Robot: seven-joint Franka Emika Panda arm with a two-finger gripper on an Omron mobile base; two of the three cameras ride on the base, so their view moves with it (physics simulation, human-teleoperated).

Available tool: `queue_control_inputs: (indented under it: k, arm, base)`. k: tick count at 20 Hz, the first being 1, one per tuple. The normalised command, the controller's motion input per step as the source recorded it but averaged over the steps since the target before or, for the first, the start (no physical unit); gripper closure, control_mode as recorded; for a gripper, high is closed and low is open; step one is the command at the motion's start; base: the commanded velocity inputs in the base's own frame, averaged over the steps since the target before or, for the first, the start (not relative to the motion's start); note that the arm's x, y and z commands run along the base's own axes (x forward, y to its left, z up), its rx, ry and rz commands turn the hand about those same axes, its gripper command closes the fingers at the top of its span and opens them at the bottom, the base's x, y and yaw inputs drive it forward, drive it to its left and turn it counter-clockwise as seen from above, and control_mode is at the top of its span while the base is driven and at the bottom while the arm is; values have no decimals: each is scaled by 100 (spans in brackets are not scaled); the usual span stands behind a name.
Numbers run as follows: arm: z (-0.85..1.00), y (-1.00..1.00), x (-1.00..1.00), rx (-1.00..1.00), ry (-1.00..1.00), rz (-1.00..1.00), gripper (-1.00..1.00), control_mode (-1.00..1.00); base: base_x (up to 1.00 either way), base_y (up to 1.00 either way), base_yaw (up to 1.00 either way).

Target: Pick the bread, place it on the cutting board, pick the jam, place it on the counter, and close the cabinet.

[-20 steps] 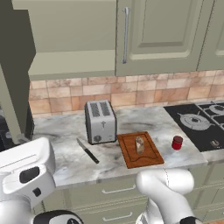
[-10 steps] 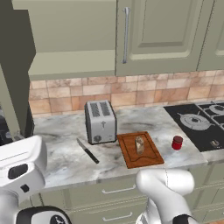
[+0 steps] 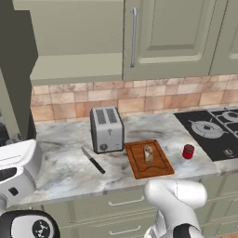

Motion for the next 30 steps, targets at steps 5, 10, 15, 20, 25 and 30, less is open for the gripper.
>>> queue_control_inputs:
  k: [5, 10, 15, 20, 25, 30]
  arm:
    - [-7, 10, 22, 0, 0, -9, -100, -100]
    - [-10, 10, 21, 0, -3, -9, -100, -100]
    - [-12, 10, 16, 0, -5, -10, -100, -100]
    - [-9, 10, 17, 0, -5, -10, -100, -100]
    - [-1, 8, 22, 0, -5, -10, -100, -100]
    - [0, 6, 27, 0, -3, -9, -100, -100]
  base:
    - [0, 0, 0]
    - [0, 0, 0]
    - [0, 0, 0]
    - [0, 0, 0]
    - [0, 0, 0]
    - [0, 0, 0]
